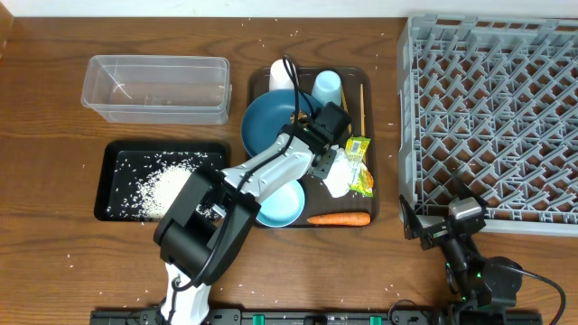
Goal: Sort waste into correct bins and load items into the dishwasher rack
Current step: 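Move the left gripper to the dark teal plate and grasp its rim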
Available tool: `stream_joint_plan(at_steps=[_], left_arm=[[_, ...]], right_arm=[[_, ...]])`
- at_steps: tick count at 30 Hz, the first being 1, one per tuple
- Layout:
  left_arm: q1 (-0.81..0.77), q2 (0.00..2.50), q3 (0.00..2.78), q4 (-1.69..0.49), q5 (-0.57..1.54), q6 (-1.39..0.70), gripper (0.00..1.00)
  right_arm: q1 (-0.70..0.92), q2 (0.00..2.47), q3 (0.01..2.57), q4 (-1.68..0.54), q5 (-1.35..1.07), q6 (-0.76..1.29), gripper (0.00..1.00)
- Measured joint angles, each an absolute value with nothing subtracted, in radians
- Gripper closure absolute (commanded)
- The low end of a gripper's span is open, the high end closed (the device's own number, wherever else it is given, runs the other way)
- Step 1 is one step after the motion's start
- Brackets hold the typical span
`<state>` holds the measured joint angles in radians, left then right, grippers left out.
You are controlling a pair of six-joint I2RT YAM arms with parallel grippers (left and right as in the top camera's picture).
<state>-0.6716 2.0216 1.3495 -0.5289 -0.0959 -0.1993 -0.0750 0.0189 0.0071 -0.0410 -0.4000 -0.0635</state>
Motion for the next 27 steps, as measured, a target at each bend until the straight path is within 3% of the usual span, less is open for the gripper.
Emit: stream_joint_plan(at_steps=[6, 10, 15, 27], left_arm=[[-0.672, 2.022, 1.349, -0.526, -0.085, -0.197, 0.73], [-0.673, 2.020, 1.349, -0.524, -0.085, -0.187, 0.87], [-0.675, 2.000, 1.349, -0.530, -0.098, -0.183, 0.94], [-0.674, 1.893, 1.349, -0.550, -0.090, -0.190, 0.94]], right_arm=[[-0.075, 0.019, 0.007, -0.041, -0.400, -0.064, 0.01], [-0.075, 0.019, 0.007, -0.041, -0.400, -0.064, 0.01], [-0.075, 0.019, 0.007, -0.041, -0.400, -0.064, 0.01], [-0.075, 0.019, 0.007, -0.041, -0.400, -0.064, 0.01]])
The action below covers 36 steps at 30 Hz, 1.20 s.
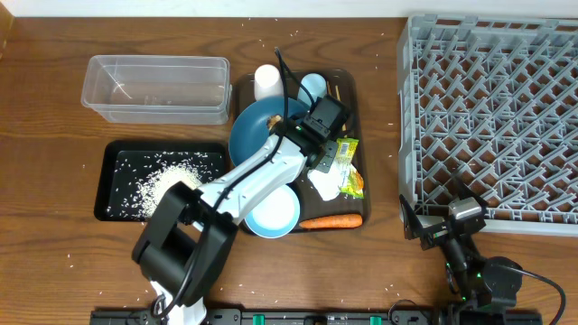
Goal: Sort waste into correct bins and load items into the dishwasher rack
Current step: 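Move the left gripper to the dark teal plate and grasp its rim, then lift the teal plate with the left gripper over the black tray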
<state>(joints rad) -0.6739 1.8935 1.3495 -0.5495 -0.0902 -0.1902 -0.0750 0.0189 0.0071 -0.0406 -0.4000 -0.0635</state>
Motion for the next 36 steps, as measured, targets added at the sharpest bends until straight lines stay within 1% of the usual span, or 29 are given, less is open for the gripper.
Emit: stream_joint_plan(at_steps=[13, 19, 27, 31, 36], left_arm=[[-0.674, 1.791, 1.349, -0.592, -0.081, -0.197, 0.94], [-0.674, 1.771, 1.348, -0.620, -0.077, -0.238, 0.94], [-0.669, 1.578, 1.347, -0.670, -0.075, -0.360, 0.94], [-0.628, 1.468, 1.347, -0.687, -0.024, -0.428, 0.94], [-0.516, 1.395, 1.347, -0.732, 0.107, -0.477, 0.94]], right_arm=[[-0.075, 0.019, 0.007, -0.041, -0.400, -0.064, 0.01], [-0.075, 0.019, 0.007, -0.041, -0.400, -0.064, 0.01], [-0.075, 0.019, 0.007, -0.041, -0.400, -0.064, 0.01], [-0.075, 0.019, 0.007, -0.041, -0.400, -0.064, 0.01], [-0.075, 0.019, 0.007, -0.041, -0.400, -0.064, 0.01]])
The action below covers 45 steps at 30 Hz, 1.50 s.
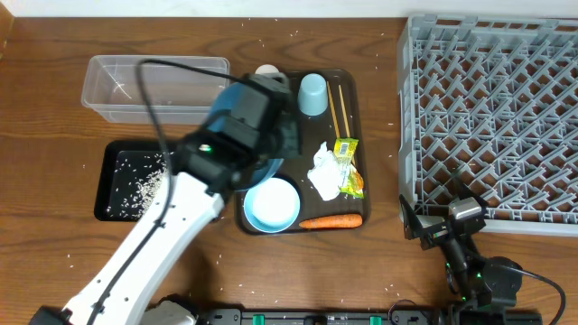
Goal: Sort waste into correct bins and load items into the dishwasher rack
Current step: 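Lift the teal plate with the left gripper over the black tray, then tilt the teal plate, dropping the brown food piece onto the black tray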
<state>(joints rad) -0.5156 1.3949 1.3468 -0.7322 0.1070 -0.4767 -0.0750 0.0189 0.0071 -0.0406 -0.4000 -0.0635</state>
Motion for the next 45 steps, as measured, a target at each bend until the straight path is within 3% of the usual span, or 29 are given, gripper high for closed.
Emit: stream_joint_plan(at_steps=[12, 27, 45], left_arm=[[-0.148, 1.384, 1.346, -0.873, 0.465, -0.489, 0.94], [0.247, 1.384, 1.326, -0.879, 1.049, -0.384, 0.94], [0.532, 1.384, 1.117, -0.879, 1.304, -0.256, 0.94]], right_arm=[[-0.075, 0.019, 0.007, -0.041, -0.400, -0.064, 0.01], [-0.075, 0.019, 0.007, -0.041, -0.400, -0.064, 0.01], [-0.075, 0.019, 0.007, -0.041, -0.400, -0.064, 0.01]])
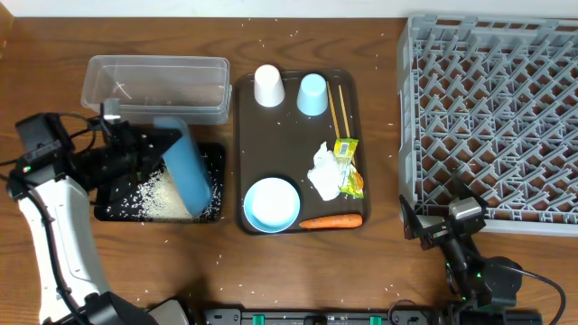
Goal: Sort waste into correct bins and load items into the dishwasher rack
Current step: 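Tilt the teal plate, dropping the brown food piece onto the black tray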
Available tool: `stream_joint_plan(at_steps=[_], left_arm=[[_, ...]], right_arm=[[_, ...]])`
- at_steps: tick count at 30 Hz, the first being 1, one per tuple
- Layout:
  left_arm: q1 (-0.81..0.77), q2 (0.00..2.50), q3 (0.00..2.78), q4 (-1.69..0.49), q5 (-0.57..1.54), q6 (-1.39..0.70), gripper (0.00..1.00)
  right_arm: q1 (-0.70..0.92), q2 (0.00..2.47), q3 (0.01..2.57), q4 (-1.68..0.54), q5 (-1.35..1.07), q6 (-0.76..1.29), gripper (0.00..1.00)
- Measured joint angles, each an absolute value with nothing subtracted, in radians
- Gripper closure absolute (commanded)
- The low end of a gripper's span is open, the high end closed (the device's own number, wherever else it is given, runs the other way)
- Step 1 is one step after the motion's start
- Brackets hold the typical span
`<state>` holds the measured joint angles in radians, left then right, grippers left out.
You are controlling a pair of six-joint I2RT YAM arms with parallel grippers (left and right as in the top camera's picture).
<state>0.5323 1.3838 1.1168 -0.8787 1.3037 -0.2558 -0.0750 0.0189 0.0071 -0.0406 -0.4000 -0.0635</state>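
Note:
My left gripper [152, 150] is shut on the rim of a large dark blue bowl [187, 169]. It holds the bowl tilted steeply on edge over the black tray [116, 206], which has white rice scattered in it. On the brown serving tray [241, 144] stand a white cup [268, 86], a light blue cup [312, 93] and a small light blue bowl [272, 203]. Chopsticks [336, 106], a crumpled tissue [322, 173], a yellow-green wrapper [347, 155] and a carrot [331, 220] lie there too. My right gripper [411, 222] rests low at the front of the grey dishwasher rack [492, 117].
A clear plastic container [158, 86] stands behind the black tray, close to the held bowl. Rice grains are scattered over the wooden table. The rack fills the right side, and its front left corner is near my right arm.
My left arm has moved left, from over the brown tray's left part to beside the black tray. The dark blue bowl has gone with it and now tilts on edge over the rice.
My left gripper was first at the dark blue bowl's right rim on the brown tray. Then the tray with its contents sat a little further left. Later the bowl was raised at the tray's left, and now it hangs over the black tray. My right arm stayed still.

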Motion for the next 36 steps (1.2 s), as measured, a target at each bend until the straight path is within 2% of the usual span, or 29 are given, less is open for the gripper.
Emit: stream_joint_plan(at_steps=[13, 22, 27, 36], left_arm=[[0.668, 1.384, 1.117, -0.878, 1.382, -0.231, 0.94], [0.664, 1.384, 1.117, -0.899, 1.389, -0.207, 0.94], [0.583, 1.384, 1.117, -0.954, 1.388, -0.131, 0.94], [0.298, 1.375, 1.117, -0.939, 1.293, -0.070, 0.94]], right_arm=[[-0.075, 0.019, 0.007, -0.041, -0.400, -0.064, 0.01], [-0.075, 0.019, 0.007, -0.041, -0.400, -0.064, 0.01], [-0.075, 0.019, 0.007, -0.041, -0.400, -0.064, 0.01], [-0.075, 0.019, 0.007, -0.041, -0.400, -0.064, 0.01]])
